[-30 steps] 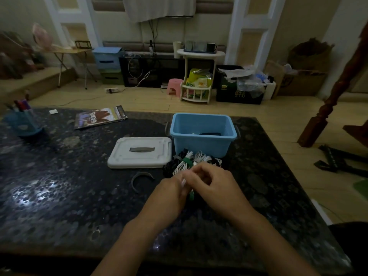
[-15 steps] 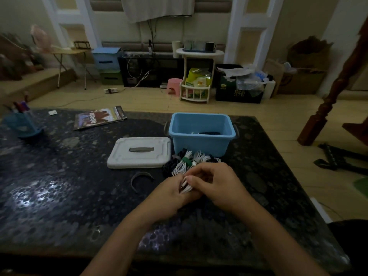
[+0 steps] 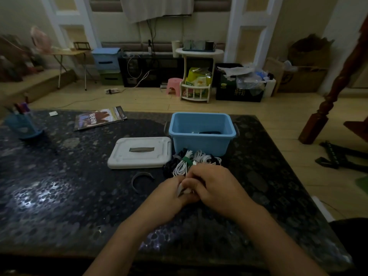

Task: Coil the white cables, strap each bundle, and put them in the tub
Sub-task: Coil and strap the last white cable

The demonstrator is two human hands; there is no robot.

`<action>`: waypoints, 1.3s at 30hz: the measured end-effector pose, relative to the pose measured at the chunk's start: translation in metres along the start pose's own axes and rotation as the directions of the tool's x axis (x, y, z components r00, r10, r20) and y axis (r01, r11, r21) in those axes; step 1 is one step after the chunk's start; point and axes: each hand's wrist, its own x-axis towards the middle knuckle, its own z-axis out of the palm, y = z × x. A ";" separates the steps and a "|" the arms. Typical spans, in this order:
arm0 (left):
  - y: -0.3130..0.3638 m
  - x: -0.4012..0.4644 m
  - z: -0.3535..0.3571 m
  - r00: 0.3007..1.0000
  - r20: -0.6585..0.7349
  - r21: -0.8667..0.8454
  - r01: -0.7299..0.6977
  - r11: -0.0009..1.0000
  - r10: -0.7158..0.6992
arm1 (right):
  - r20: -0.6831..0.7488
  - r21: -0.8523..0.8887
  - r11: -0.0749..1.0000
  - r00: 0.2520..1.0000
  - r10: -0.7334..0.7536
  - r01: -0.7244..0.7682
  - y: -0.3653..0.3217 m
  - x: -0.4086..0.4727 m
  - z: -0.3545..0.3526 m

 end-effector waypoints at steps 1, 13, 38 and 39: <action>0.000 -0.001 0.001 1.000 -0.020 0.045 0.015 0.999 -0.014 | -0.007 -0.017 1.000 1.000 0.016 -0.016 0.001 -0.001 0.002; -0.008 -0.022 0.001 0.995 -0.071 0.665 0.105 0.739 -0.077 | 0.081 0.244 0.891 0.924 0.375 -0.383 -0.014 0.010 0.043; -0.079 -0.060 -0.060 0.935 0.024 0.431 0.309 0.848 -0.353 | 0.116 0.075 0.976 0.974 0.194 -0.204 -0.036 0.079 0.109; -0.080 -0.062 -0.061 0.922 0.062 0.446 0.318 0.837 -0.383 | 0.116 0.033 0.975 0.970 0.213 -0.218 -0.032 0.084 0.114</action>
